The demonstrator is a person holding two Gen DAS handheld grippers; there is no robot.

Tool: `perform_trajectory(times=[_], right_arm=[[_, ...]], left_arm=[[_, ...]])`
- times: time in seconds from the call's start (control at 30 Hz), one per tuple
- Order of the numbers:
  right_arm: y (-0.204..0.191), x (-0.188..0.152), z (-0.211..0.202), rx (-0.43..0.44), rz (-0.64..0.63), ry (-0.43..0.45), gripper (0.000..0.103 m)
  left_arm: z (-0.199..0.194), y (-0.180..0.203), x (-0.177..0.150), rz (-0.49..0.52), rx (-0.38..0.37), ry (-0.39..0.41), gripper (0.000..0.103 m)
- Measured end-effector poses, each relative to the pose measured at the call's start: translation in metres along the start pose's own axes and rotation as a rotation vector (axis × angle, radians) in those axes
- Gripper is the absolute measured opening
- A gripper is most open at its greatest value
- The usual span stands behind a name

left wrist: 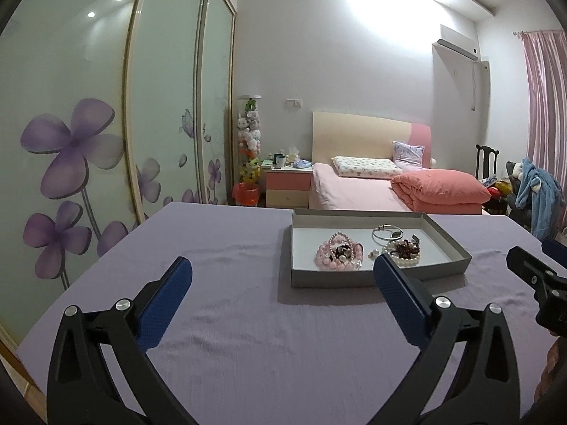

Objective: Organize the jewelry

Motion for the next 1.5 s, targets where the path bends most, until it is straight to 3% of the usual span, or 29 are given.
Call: perform_trajectory(times=[0.5, 1.5], right_arm=[[0.006, -0.014, -0.006, -0.035, 0.005, 0.011, 0.099], [0.002, -0.021, -0.002, -0.035, 0.009, 0.0, 0.099]], left_arm=[[-0.017, 0.008, -0.018, 0.032, 0.025, 0.0, 0.101], [-0.018, 0.006, -0.019, 0.017, 0.024, -0.019, 0.101]])
Point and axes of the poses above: each gripper's, at about its wrist camera, not at the fingertips, and z roughly the way its jaws point, y to its right, x to its top, the point moved 2 cm from there along z, roughly the way its jaws point, and after that the axes turned 9 degrees about y, right-handed, at the moved point
